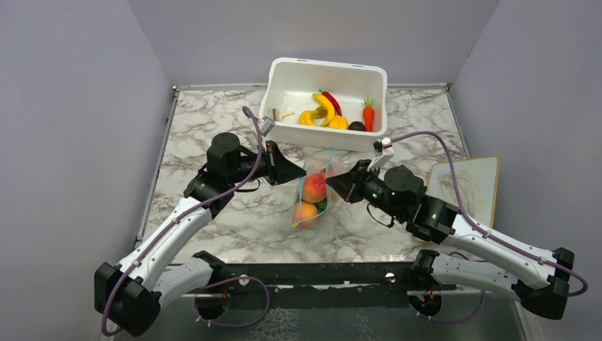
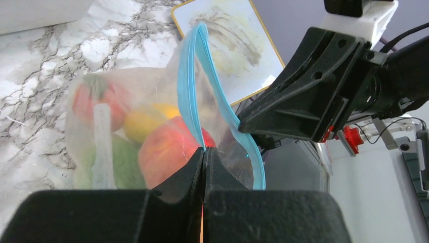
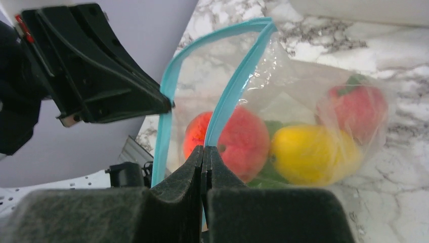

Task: Place the food in the zip-top bag and seal the zipper
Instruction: Adjust the zipper food storage bag at the center of the board.

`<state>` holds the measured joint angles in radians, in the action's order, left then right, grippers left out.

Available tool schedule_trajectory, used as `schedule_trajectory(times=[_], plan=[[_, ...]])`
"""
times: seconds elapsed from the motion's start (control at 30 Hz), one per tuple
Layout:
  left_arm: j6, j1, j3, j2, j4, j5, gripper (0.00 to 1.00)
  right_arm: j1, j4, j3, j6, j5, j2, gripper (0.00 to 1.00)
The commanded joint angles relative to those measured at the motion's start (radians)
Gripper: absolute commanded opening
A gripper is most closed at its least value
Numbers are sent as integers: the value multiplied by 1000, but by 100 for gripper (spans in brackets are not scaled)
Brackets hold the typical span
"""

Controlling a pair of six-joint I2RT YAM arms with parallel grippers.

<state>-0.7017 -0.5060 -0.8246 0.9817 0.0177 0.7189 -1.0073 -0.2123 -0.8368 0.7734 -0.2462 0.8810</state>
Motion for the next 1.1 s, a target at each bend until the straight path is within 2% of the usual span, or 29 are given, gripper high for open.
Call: schedule_trajectory(times=[0.0, 0.13, 0.2, 0.33, 0.5, 0.6, 0.8, 1.07], plan=[[60, -3, 5, 31, 40, 3, 0, -7, 14, 88, 101, -6, -48, 1], [44, -3, 2, 66, 77, 22, 0, -7, 78, 113, -39, -24, -73, 3], [56, -3, -9, 78, 83, 21, 0, -6, 55, 89, -149, -19, -63, 16], [98, -3, -47, 101, 64, 33, 0, -6, -94, 0, -345, -28, -56, 36], [123, -3, -83, 136, 43, 36, 0, -7, -133, -43, -625, 102, -106, 52], [112, -3, -87, 152, 61, 43, 0, -6, -163, -76, -758, 224, -105, 56], [97, -3, -95, 169, 80, 42, 0, -7, -160, -119, -885, 502, 5, 58], [94, -3, -103, 167, 75, 46, 0, -14, -97, -155, -931, 630, 158, 58]])
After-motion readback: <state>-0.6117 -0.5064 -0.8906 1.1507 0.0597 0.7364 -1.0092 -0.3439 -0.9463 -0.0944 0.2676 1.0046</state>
